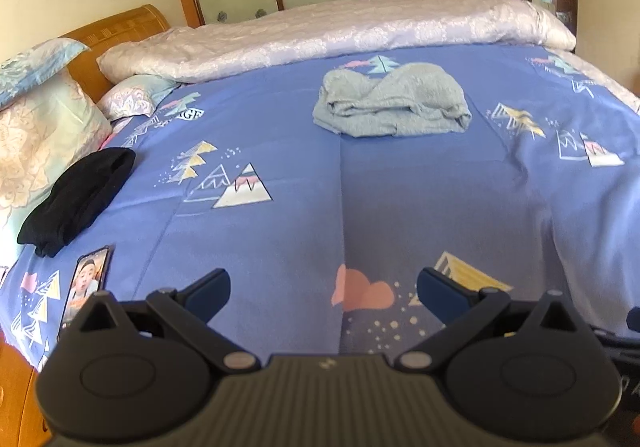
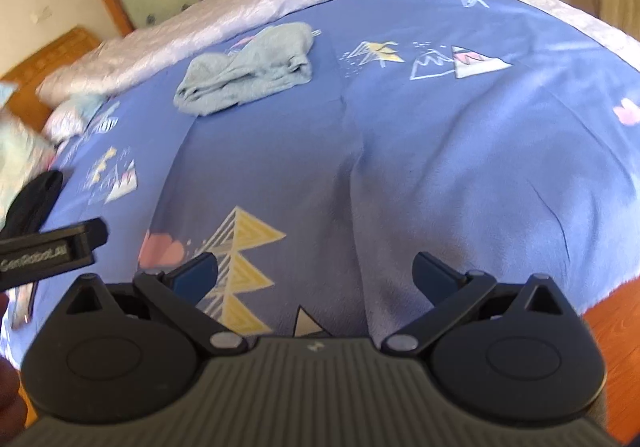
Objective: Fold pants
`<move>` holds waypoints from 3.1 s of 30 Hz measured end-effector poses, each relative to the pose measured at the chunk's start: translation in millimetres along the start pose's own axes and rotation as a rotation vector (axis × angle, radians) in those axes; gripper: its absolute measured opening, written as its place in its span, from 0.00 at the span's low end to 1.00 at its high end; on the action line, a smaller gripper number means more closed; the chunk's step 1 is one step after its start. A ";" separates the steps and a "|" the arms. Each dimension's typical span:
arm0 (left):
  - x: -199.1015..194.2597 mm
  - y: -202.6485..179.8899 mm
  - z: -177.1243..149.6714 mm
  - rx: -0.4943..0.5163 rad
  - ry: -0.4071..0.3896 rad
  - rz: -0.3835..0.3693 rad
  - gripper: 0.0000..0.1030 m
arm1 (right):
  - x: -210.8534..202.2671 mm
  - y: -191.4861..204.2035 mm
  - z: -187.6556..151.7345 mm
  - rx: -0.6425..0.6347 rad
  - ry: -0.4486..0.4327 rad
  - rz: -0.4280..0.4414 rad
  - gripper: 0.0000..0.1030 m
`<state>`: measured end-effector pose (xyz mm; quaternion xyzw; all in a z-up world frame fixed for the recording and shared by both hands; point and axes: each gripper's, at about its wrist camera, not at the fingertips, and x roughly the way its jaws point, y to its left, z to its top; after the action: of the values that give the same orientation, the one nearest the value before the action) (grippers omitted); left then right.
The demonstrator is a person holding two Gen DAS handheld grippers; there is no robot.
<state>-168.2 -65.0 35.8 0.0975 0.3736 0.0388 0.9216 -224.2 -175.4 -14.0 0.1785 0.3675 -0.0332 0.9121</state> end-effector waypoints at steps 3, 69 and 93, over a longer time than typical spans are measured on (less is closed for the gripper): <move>1.8 -5.0 -4.2 0.011 0.013 0.007 1.00 | -0.8 1.2 -2.9 -0.023 0.003 0.002 1.00; 27.5 17.8 -33.5 -0.005 0.193 0.091 1.00 | 29.1 -0.1 -18.5 -0.041 0.225 0.001 1.00; 29.4 29.5 -27.9 -0.031 0.201 0.122 1.00 | 27.9 -3.4 -16.3 -0.032 0.226 0.008 1.00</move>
<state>-166.5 -27.7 2.3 0.1015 0.4569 0.1102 0.8768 -215.3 -170.9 -45.0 0.1681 0.4676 -0.0033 0.8678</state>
